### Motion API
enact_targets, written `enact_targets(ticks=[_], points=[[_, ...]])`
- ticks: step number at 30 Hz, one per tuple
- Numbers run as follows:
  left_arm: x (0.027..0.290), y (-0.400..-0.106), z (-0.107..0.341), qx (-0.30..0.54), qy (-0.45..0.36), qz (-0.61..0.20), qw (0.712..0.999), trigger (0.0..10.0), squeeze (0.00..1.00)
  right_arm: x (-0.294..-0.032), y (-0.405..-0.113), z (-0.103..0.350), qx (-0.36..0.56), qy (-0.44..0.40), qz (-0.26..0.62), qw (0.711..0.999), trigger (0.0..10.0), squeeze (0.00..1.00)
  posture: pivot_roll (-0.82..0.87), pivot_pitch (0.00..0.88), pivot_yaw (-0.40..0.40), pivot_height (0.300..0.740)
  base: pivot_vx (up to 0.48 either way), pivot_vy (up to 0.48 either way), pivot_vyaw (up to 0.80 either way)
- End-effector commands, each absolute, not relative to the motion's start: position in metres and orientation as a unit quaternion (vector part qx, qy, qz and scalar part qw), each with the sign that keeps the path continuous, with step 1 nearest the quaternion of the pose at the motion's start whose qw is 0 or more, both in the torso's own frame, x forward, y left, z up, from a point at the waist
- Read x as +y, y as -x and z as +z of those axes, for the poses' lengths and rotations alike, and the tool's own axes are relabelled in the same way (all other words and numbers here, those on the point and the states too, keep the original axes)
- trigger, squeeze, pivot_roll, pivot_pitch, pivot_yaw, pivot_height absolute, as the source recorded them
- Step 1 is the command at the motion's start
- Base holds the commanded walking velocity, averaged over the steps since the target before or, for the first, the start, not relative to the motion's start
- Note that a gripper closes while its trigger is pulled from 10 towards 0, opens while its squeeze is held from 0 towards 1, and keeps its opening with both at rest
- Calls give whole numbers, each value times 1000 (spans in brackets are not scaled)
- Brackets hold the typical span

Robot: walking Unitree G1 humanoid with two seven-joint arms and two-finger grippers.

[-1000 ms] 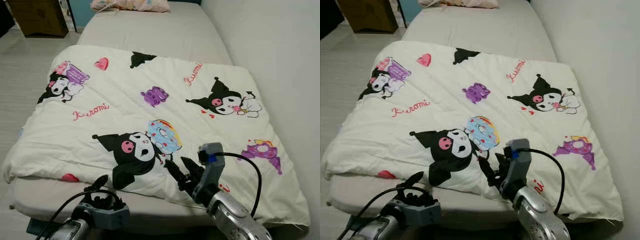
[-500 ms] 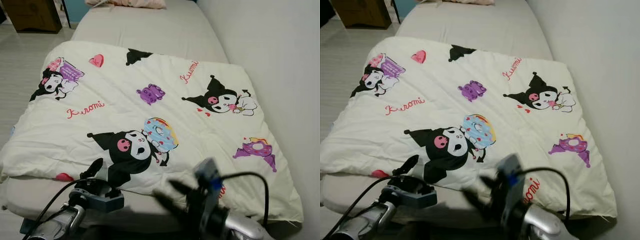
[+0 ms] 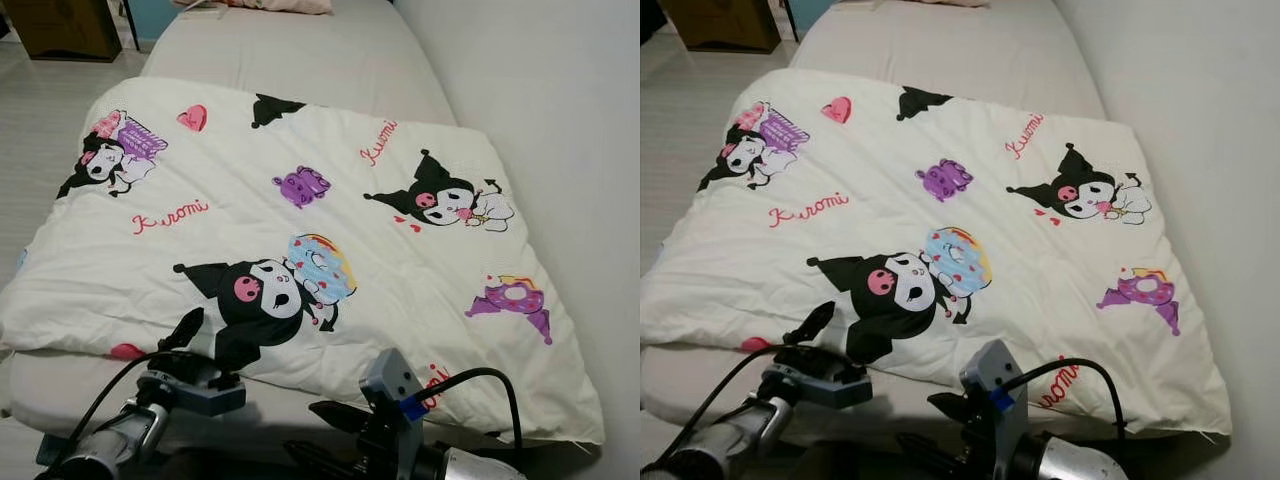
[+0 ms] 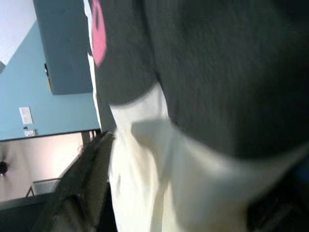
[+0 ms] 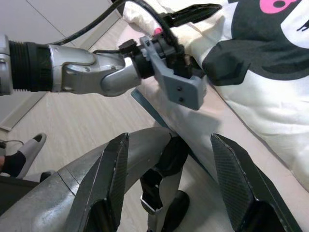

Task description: Clean up the room

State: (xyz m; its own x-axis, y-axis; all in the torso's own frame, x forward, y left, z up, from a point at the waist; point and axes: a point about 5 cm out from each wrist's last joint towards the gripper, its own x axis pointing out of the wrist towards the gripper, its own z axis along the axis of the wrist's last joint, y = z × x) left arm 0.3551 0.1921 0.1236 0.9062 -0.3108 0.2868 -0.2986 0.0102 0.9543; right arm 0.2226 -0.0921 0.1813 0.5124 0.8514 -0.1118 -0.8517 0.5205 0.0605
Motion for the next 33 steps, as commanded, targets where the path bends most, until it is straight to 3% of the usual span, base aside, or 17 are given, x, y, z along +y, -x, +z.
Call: enact_targets(ticks=[1,23,28,30,33], points=[[192,-349,108,-197,-704,-29,681,0,0,-94,-218,178,74,-1,489,869,10000,0,-46,491,-61,547,0,0,0],[210,-348,100,-146,-718,-53,678,0,0,-100,-226,177,63,0,459,886,10000,0,-26,481,-54,547,0,0,0],[211,-353,101,-103,-710,-80,692,0,0,-102,-227,179,59,2,455,889,10000,0,-25,480,-52,547,0,0,0],[213,-356,100,-38,-678,-118,725,0,0,-102,-227,179,59,4,457,888,10000,0,-17,480,-43,547,0,0,0],[214,-357,99,9,-646,-147,749,0,0,-103,-227,179,59,4,459,887,10000,0,-15,479,-43,547,0,0,0]])
